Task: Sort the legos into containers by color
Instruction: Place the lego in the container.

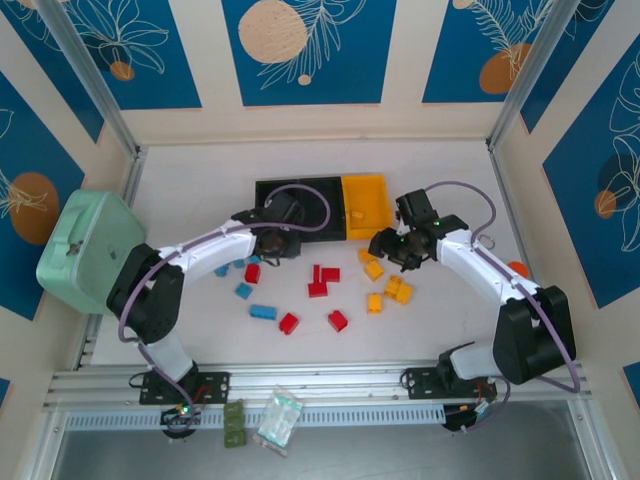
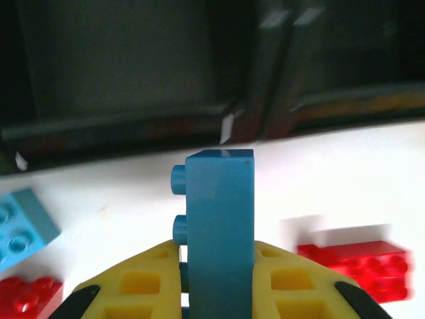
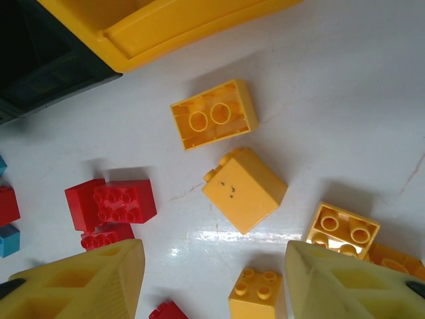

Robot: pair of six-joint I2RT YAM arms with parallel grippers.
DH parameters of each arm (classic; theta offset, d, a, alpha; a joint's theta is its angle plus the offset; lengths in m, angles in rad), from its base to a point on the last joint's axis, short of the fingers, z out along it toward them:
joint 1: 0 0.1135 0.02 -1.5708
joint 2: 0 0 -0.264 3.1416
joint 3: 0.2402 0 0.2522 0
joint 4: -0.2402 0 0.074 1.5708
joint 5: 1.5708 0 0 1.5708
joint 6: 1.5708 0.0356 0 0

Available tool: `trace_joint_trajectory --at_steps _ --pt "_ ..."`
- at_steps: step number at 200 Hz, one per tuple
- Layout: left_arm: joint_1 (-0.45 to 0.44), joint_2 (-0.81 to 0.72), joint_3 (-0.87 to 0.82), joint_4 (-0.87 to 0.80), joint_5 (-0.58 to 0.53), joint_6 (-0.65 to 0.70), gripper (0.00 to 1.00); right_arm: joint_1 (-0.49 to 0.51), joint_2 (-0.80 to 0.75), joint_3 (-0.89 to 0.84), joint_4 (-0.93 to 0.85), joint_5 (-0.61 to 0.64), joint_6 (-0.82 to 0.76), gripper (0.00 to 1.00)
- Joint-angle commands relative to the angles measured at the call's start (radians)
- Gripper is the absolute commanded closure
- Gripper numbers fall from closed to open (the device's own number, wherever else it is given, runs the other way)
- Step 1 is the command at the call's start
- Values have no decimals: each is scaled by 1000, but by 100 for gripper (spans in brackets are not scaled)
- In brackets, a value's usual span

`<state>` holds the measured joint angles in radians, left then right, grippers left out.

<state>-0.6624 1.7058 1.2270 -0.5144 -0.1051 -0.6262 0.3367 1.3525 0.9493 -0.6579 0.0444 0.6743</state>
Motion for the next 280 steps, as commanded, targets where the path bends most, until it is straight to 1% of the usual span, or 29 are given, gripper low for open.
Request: trace_joint_trajectory --at_steps 1,17,72,80,99,128,172,187,204,227,253,280 --pt "-8 47 115 -34 49 35 88 -8 -34 -28 1 -31 17 42" --pt "-9 112 215 -48 63 47 87 -9 -52 -44 7 -34 25 42" --pt "-12 360 526 -131 49 88 87 -8 -99 -96 33 -51 60 42" --pt "-11 386 560 -148 38 91 86 -8 -101 -98 34 -53 63 42" --pt "-11 437 620 -172 28 103 82 -6 -108 -101 33 -52 67 41" --pt "-12 480 671 -196 16 116 78 -6 -115 -101 31 -48 65 41" --pt "-11 493 697 -196 16 126 60 -7 -117 -92 21 -40 61 41" --pt "-11 482 700 -193 18 131 58 -6 -118 -90 18 -39 58 41" --pt "-11 464 700 -195 21 132 58 -7 -120 -86 12 -38 51 41" --pt "-22 408 672 -183 46 140 57 -6 -128 -81 18 -49 27 41" --pt "-32 306 570 -141 80 147 55 -5 -137 -77 34 -65 -2 40" --pt "-34 191 417 -93 119 139 54 8 -127 -68 43 -70 -18 40"
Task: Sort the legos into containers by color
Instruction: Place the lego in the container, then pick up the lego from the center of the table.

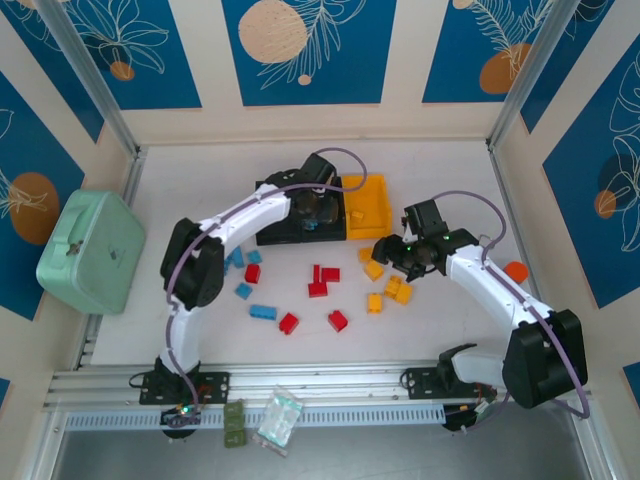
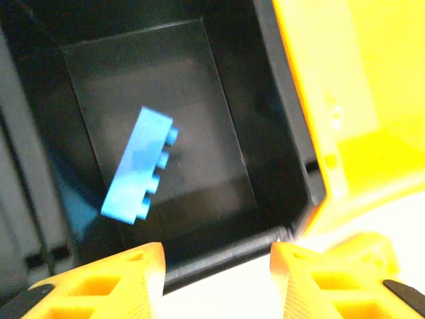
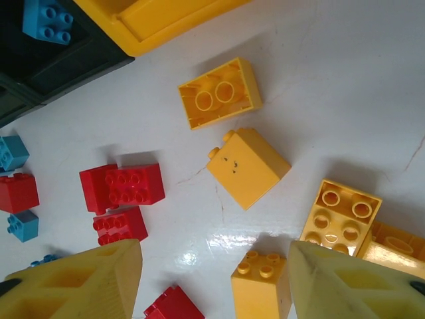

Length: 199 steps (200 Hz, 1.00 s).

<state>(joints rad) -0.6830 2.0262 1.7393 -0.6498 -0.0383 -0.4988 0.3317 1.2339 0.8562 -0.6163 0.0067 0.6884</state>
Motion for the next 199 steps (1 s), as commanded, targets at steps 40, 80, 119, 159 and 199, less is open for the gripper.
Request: trace_joint_trajectory --at_steps 40,80,119,159,199 --pt "-17 -296 -346 114 95 -30 55 40 19 41 13 -36 -40 41" --pt "-43 -378 -509 149 146 -76 55 83 21 33 40 -56 -67 43" --pt "-91 -357 -582 194 155 -139 52 110 -20 -37 69 -41 -44 43" --pt "-124 -284 -571 200 125 -164 52 107 -54 -108 82 -20 -8 42" --pt "-132 -224 -538 154 55 -161 54 104 -66 -131 93 -20 9 42"
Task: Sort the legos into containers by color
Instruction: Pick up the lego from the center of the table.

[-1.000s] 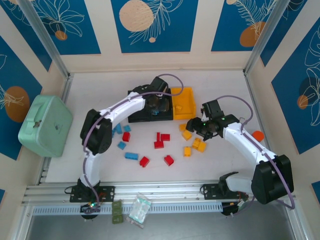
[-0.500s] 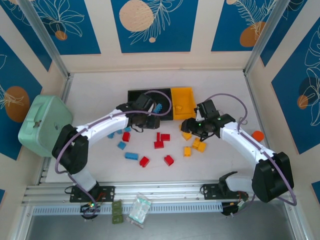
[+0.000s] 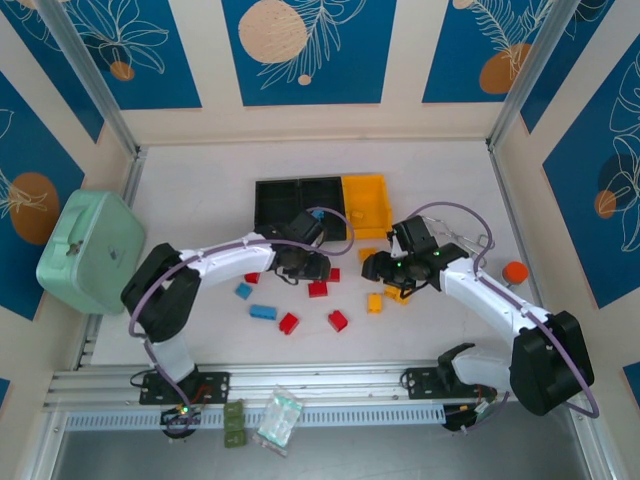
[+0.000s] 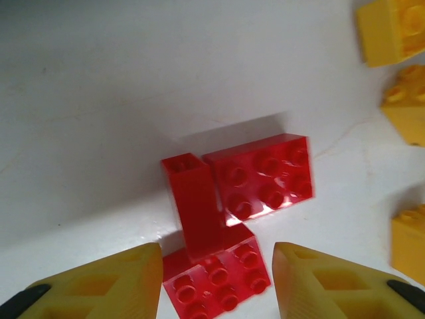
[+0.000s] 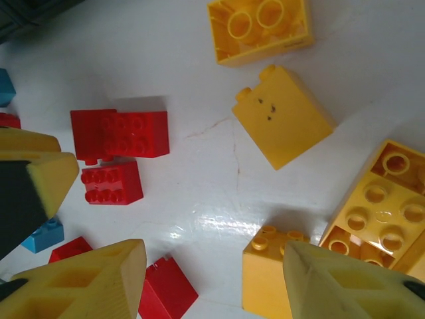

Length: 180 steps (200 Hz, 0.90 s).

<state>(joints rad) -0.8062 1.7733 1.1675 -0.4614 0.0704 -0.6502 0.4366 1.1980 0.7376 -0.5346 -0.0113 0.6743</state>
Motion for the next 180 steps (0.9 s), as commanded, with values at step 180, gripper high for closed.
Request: trace_joint_trajectory --at_steps 180 --pt "12 7 95 -107 -146 81 92 -24 2 9 8 -10 24 43"
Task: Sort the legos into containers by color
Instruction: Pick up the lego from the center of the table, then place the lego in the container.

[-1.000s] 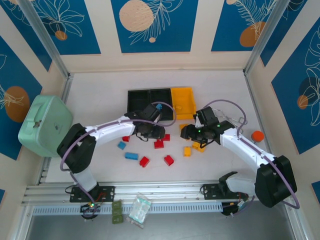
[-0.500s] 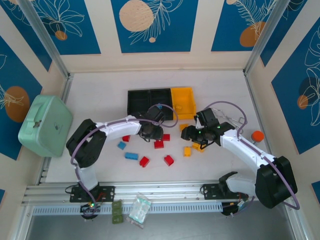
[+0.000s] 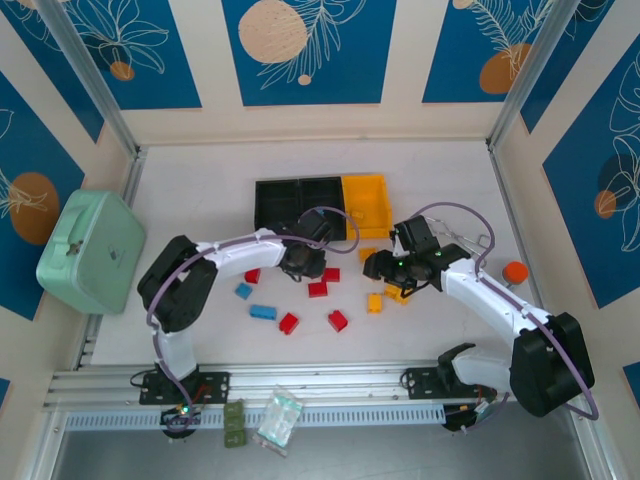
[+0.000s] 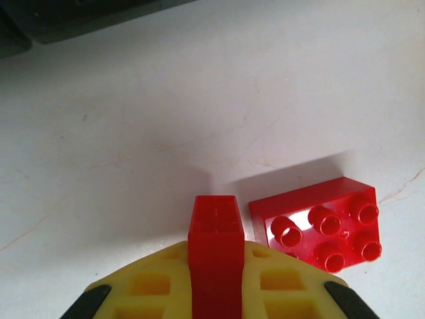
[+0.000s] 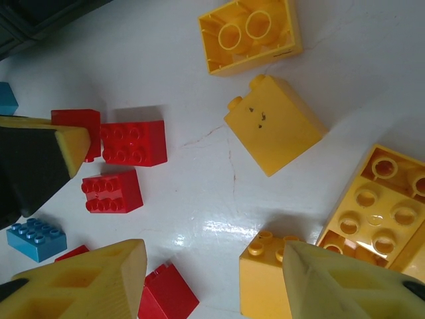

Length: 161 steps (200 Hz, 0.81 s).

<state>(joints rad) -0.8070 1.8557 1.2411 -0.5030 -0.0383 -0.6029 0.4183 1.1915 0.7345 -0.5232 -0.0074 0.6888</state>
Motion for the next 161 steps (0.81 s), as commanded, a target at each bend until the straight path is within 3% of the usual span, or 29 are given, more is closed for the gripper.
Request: trace_joint_trajectory --at_steps 1,78,161 --pt "13 -78 21 -67 -39 34 92 -6 8 12 -3 -15 10 43" --pt "162 -192 62 -135 -83 121 89 54 77 72 24 -25 26 43" --pt "322 46 344 -195 -91 208 86 96 91 82 38 -7 52 43"
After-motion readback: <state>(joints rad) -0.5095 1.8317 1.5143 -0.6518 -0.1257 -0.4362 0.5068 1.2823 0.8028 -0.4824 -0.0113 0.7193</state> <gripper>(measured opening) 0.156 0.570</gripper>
